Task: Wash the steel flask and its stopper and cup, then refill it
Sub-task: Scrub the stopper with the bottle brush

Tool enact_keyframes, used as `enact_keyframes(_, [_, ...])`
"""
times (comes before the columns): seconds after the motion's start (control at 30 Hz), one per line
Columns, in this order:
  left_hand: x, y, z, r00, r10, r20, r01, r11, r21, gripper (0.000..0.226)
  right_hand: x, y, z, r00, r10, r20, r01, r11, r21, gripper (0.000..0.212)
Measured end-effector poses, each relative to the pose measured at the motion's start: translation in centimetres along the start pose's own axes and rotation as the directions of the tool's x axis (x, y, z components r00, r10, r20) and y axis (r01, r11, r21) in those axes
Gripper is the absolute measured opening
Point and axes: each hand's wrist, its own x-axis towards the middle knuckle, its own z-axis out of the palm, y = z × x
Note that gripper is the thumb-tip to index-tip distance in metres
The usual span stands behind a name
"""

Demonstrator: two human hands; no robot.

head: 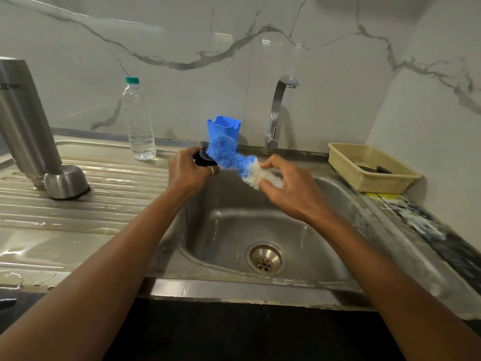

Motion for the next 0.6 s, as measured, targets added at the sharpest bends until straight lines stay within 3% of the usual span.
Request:
enact_keyframes(0.17, [-0.8, 1.0, 0.8, 0.99, 0.085, 0.113, -0.095, 0.992, 0.087, 0.043, 0.2, -0.3, 0.5, 0.999, -0.016, -0.041, 0.014, 0.999, -0.035, 0.027])
enact_keyframes(0.27, [-0.4, 0.8, 0.5, 0.997, 0.027, 0.074, -0.033, 0.996, 0.084, 0.036, 0.0, -0.4, 0.6, 1.0, -0.021, -0.015, 0.021, 1.0, 0.003, 0.026])
enact_keyframes(0.37, [-0.3, 0.2, -0.4, 0.999, 0.011, 0.033, -0.013, 0.999, 0.049, 0.045, 0.0, 0.3, 0.4, 1.0, 0.013, -0.012, -0.013, 1.0, -0.014, 0.025])
enact_keyframes(0.5, [-0.9, 1.0, 0.4, 0.99, 0.065, 0.123, -0.076, 0.993, 0.091, 0.043, 0.1, 0.1, 0.8, 0.999, 0.023, -0.034, -0.023, 1.0, -0.014, 0.023])
enact_keyframes(0.6, [-0.6, 1.0, 0.6, 0.995, 0.027, 0.094, -0.033, 0.998, 0.063, 0.035, 0.0, -0.1, 0.8, 1.0, -0.001, -0.026, 0.001, 1.0, 0.004, 0.023])
